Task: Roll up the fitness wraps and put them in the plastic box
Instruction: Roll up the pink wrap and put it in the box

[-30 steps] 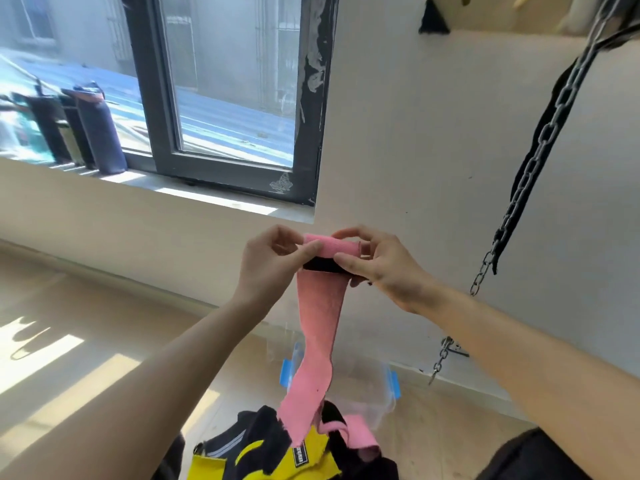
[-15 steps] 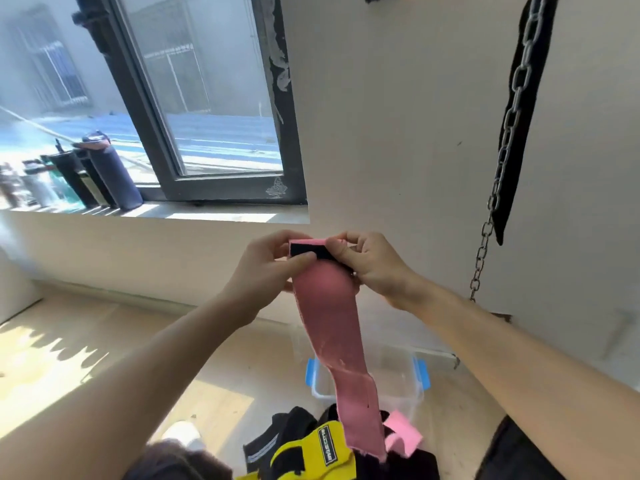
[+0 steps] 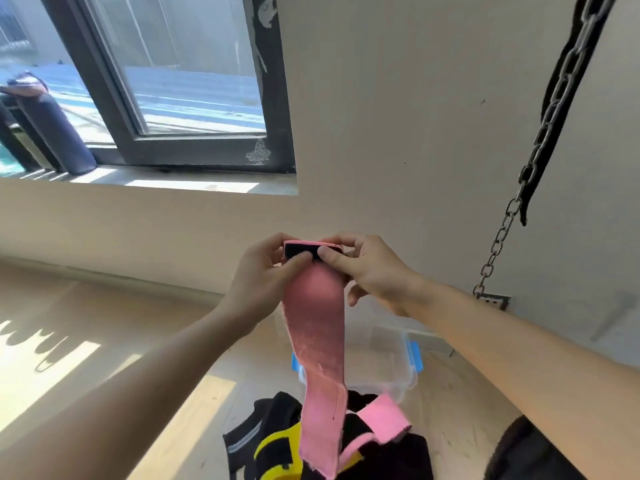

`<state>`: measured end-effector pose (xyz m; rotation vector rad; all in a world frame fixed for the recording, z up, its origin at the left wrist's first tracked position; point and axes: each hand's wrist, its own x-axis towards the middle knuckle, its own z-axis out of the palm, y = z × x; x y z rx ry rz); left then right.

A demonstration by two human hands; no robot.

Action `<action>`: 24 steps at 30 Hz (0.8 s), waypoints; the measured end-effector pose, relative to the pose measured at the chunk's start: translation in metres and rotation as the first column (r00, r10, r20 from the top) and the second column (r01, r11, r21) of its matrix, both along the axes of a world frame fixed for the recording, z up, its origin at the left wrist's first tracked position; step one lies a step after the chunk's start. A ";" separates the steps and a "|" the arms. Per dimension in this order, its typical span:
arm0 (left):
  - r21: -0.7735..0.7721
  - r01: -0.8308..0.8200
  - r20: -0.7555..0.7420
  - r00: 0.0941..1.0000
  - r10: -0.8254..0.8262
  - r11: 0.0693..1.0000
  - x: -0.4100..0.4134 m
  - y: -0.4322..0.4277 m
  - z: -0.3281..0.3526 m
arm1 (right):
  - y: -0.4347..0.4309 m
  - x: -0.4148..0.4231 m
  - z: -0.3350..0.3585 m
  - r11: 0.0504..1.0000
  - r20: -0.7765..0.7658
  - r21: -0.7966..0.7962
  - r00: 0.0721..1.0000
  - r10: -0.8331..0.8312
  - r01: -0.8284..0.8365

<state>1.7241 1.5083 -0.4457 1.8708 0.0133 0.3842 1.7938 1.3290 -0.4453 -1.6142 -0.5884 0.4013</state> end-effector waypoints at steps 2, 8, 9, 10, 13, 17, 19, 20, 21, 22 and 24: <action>0.012 0.027 -0.031 0.999 -0.027 1.000 0.006 0.006 -0.007 | 0.002 0.005 -0.008 1.000 -0.046 0.021 0.999 0.003 -0.002; -0.029 0.126 -0.187 0.974 -0.129 0.992 0.015 0.017 -0.029 | 0.004 0.015 -0.028 0.999 -0.096 0.046 0.995 0.000 0.005; -0.037 0.128 -0.210 0.969 -0.133 0.991 0.016 0.018 -0.033 | 0.004 0.017 -0.032 0.999 -0.077 0.032 0.997 -0.010 0.013; -0.054 0.130 -0.238 0.961 -0.139 0.990 0.017 0.018 -0.036 | 0.003 0.017 -0.036 1.000 -0.051 0.016 0.998 -0.022 0.023; -0.180 0.133 -0.325 0.927 -0.186 0.975 0.019 0.016 -0.043 | 0.002 0.020 -0.047 0.998 0.076 -0.039 0.996 -0.045 0.048; -0.260 0.114 -0.357 0.911 -0.205 0.959 0.018 0.017 -0.051 | 0.000 0.019 -0.053 0.994 0.139 -0.110 0.990 0.011 0.004; -0.275 0.128 -0.354 0.908 -0.224 0.953 0.018 0.020 -0.052 | -0.002 0.020 -0.052 0.990 0.061 -0.138 0.997 0.037 -0.029; -0.279 0.136 -0.351 0.907 -0.232 0.951 0.017 0.021 -0.052 | -0.004 0.020 -0.051 0.988 -0.003 -0.146 0.999 0.046 -0.046; -0.282 0.143 -0.343 0.908 -0.239 0.949 0.017 0.022 -0.052 | -0.004 0.020 -0.051 0.988 -0.065 -0.144 0.997 0.049 -0.058; -0.286 0.154 -0.331 0.910 -0.248 0.946 0.017 0.022 -0.052 | -0.004 0.020 -0.050 0.989 -0.121 -0.136 0.992 0.046 -0.062; -0.303 0.194 -0.292 0.913 -0.285 0.933 0.016 0.022 -0.052 | -0.001 0.020 -0.048 0.993 -0.220 -0.106 0.975 0.021 -0.046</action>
